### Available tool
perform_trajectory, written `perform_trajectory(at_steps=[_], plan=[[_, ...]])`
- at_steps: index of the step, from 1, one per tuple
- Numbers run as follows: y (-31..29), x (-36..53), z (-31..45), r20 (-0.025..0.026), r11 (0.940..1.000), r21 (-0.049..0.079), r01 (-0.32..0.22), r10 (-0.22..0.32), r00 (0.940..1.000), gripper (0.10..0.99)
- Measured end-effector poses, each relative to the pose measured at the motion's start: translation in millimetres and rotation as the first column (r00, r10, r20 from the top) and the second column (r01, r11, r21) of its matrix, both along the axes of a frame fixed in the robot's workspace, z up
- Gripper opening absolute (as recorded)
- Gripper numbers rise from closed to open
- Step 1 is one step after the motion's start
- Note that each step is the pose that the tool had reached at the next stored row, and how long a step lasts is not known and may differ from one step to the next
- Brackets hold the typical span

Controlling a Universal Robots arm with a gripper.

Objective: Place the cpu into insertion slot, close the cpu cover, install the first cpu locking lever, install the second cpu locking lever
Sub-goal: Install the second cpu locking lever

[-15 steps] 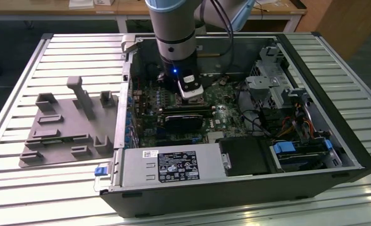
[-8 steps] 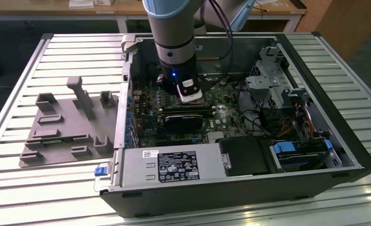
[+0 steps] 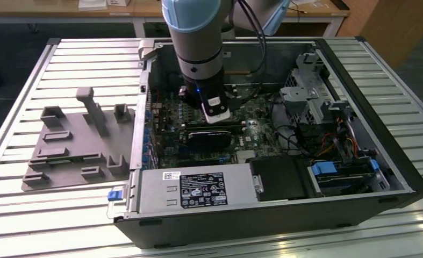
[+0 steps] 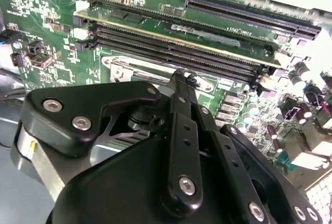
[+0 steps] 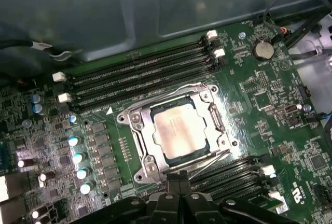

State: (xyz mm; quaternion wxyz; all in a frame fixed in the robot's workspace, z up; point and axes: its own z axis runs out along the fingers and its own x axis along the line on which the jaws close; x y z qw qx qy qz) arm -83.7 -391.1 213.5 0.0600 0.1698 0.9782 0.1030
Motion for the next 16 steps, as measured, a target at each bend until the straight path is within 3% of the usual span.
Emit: perform_trajectory(at_steps=[10,12,16], plan=[[-5.9,-5.1,-5.0,0.0000,0.9998,0.019,0.000,0.000,1.0000,0.106],[-6.9,-5.5,-6.2,-0.0001,0.9996,0.030,0.000,0.000,1.0000,0.106],[-12.0,-5.9,-7.4,0.0000,0.9979,0.064,0.000,0.000,1.0000,0.106]])
